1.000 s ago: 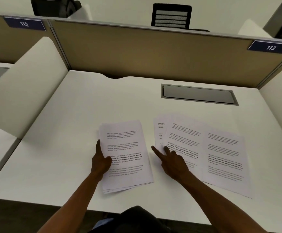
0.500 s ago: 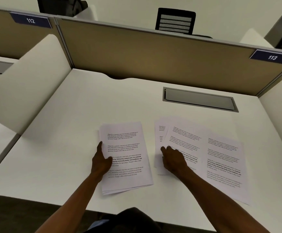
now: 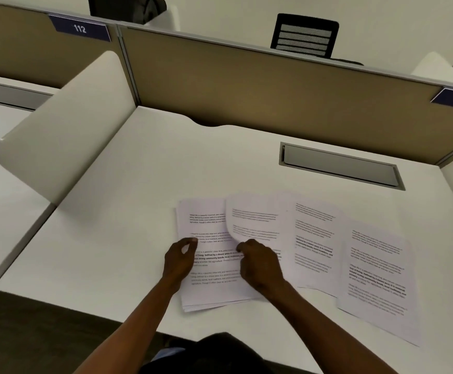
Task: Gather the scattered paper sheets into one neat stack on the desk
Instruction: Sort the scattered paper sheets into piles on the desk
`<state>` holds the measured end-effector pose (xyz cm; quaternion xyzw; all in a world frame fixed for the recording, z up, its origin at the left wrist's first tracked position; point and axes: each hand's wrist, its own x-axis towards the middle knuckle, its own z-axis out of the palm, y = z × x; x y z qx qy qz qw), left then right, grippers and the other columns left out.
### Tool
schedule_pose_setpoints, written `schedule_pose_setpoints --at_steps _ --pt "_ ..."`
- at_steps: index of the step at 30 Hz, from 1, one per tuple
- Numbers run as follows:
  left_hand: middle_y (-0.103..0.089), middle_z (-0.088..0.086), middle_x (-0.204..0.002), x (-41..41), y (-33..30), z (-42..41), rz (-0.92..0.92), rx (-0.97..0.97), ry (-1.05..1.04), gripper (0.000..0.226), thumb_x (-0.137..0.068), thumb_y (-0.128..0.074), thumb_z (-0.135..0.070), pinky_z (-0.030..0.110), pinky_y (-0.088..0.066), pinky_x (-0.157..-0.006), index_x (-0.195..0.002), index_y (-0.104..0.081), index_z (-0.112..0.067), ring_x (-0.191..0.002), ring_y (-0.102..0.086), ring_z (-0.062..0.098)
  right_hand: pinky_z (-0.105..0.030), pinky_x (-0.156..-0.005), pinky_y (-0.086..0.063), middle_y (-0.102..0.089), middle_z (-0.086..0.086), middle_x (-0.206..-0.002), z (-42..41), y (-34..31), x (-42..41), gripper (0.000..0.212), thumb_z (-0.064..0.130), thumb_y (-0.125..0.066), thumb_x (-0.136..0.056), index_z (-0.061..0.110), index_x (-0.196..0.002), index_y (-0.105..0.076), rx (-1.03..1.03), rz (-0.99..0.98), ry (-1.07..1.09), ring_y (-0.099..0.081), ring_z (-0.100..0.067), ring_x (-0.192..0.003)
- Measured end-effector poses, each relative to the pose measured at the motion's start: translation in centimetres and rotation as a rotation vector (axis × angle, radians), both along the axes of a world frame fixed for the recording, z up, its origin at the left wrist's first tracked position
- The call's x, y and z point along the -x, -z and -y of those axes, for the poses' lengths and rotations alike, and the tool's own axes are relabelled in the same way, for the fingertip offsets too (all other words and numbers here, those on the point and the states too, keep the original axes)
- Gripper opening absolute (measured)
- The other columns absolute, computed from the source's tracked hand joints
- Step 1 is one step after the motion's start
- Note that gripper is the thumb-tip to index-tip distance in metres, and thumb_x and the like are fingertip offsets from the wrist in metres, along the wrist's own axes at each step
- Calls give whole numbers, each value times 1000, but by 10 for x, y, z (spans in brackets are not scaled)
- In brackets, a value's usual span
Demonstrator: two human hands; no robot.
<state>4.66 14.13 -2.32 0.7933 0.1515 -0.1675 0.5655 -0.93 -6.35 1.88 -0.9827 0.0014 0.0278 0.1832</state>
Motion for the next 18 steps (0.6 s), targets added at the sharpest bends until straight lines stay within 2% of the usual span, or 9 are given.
schedule_pose_setpoints --at_steps 2,4,7,9,11,14,16,18 --pt "-69 -2 -113 0 -3 5 -44 15 -4 39 -95 -53 -52 27 -52 -90 -110 -72 -22 -108 -64 18 -38 -70 -52 -67 -7 -107 -23 0 4 34 10 -50 -82 15 -111 -67 -22 -12 -75 -65 -31 -88" --pt "-70 -3 -102 -2 -9 8 -106 50 0 47 -94 -49 -59 23 -52 -78 -108 -72 -20 -95 -66 16 -38 -74 -52 -67 -9 -110 -45 2 6 33 10 -51 -86 12 -115 -66 -37 -15 -150 -65 -30 -92" --pt "-74 0 -101 -8 -5 5 -150 91 -6 54 -89 -55 -63 26 -54 -78 -104 -72 -15 -94 -69 18 -38 -75 -54 -68 -12 -110 -70 8 9 35 9 -54 -87 13 -120 -64 -47 13 -259 -67 -32 -92" --pt "-76 5 -102 -12 3 -2 -148 114 -14 40 -90 -64 -48 29 -57 -78 -106 -73 -12 -93 -71 21 -38 -82 -54 -67 -12 -116 -80 9 8 42 10 -56 -88 16 -130 -58 -65 0 -294 -66 -32 -96" --pt "-74 11 -111 -13 11 -6 -148 152 -12 29 -92 -67 -25 36 -59 -85 -116 -70 -10 -97 -71 24 -40 -88 -54 -63 -11 -125 -80 9 9 48 14 -53 -91 20 -138 -48 -106 -35 -320 -64 -32 -102" --pt "-72 14 -117 -13 16 -9 -113 88 -13 28 -92 -62 -11 43 -56 -93 -120 -66 -7 -101 -69 29 -38 -98 -50 -56 -3 -138 -66 5 14 54 45 -50 -94 29 -143 -33 -251 -135 -328 -59 -24 -115" --pt "-71 11 -112 -11 13 -8 -68 -11 -26 27 -92 -62 -12 38 -55 -90 -119 -65 -7 -100 -67 29 -31 -99 -47 -52 7 -142 -50 3 16 68 63 -54 -85 34 -142 -31 -355 -178 -255 -56 -15 -119" --pt "-70 13 -110 -10 6 -8 -10 -91 -38 28 -91 -64 -13 34 -52 -84 -118 -62 -6 -96 -65 29 -28 -98 -47 -51 10 -141 -31 5 15 73 71 -55 -80 35 -140 -34 -372 -157 -156 -55 -10 -120"
